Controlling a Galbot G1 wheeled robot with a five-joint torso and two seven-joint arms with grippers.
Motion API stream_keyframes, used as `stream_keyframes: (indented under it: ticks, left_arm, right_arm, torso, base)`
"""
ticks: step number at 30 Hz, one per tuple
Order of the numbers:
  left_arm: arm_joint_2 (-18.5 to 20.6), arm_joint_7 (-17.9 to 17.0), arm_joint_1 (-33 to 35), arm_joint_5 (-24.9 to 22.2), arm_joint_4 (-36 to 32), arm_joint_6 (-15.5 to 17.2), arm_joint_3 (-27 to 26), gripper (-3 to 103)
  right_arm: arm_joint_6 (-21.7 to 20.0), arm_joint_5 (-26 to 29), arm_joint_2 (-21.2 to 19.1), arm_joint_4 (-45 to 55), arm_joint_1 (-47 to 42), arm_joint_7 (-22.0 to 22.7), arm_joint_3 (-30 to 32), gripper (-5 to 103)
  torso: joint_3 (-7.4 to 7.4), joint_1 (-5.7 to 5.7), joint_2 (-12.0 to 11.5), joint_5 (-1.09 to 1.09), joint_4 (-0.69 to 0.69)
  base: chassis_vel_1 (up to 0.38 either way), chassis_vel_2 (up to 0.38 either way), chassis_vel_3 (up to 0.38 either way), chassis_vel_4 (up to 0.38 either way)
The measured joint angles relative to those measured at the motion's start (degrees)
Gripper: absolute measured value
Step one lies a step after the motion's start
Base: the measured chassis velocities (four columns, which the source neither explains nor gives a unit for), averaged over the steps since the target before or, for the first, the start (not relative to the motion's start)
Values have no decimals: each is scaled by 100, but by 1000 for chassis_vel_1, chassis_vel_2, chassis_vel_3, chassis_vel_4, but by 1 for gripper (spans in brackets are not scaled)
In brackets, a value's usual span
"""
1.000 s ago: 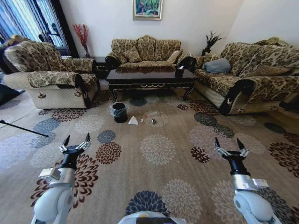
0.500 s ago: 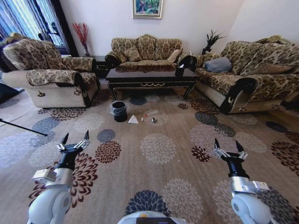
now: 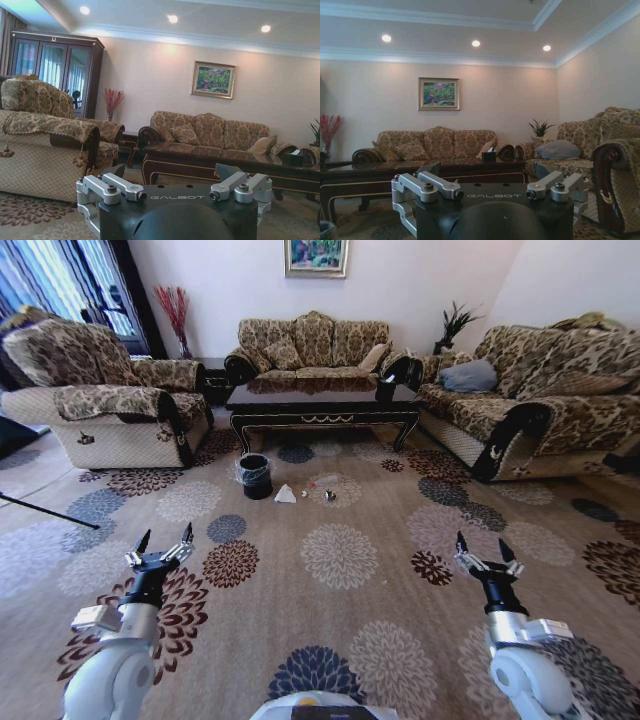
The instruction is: Move to the front of the table and pick up the trash from the floor, then place it into the trash bin.
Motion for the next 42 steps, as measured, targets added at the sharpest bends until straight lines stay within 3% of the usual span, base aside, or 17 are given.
stream_keyframes:
  ticks: [8,18,21,24,27,34,42]
  left_arm:
    - [9,14,-45,165,78,-26,63,100]
    - [108,20,-21,131,15,-41,-20,100]
    - [111,21,-14,126,3,-45,-27,100]
    - [117,25,-1,131,3,-63,-27,100]
    - [144,31,-10,135,4,-67,-17,100]
    - [207,31,-95,93,-51,-36,-12,100]
    - [234,9,-122,-121,-383,130,-95,100]
  right_arm:
    - [98,-158,-113,-57,-27,-558,81,100]
    - [216,-237,-162,-115,-52,-534,207,100]
    - [86,-312,-161,-94,5,-373,226,100]
    - [-380,-450,-147,151,81,61,229,100]
    - [-596,-581,-143,318,20,181,252,100]
    - [-805,-673,-151,414,-169,-50,424,100]
    - [-655,-736,-31,165,-246,-240,416,100]
  torso:
    - [-145,-81,-227,0,1]
    - [-292,-153,-448,1,1]
    - [-335,-177,-512,1,0]
    - [-394,-202,-599,1,2]
    - [-441,-216,-658,0,2]
    - [-539,-262,-803,0,0]
    - [-678,-299,-977,2,0]
  base:
    - [0,0,0,0]
    - [0,0,0,0]
    - [0,0,0,0]
    - [0,0,0,0]
    - [0,0,0,0]
    - [0,0,0,0]
    - [0,0,0,0]
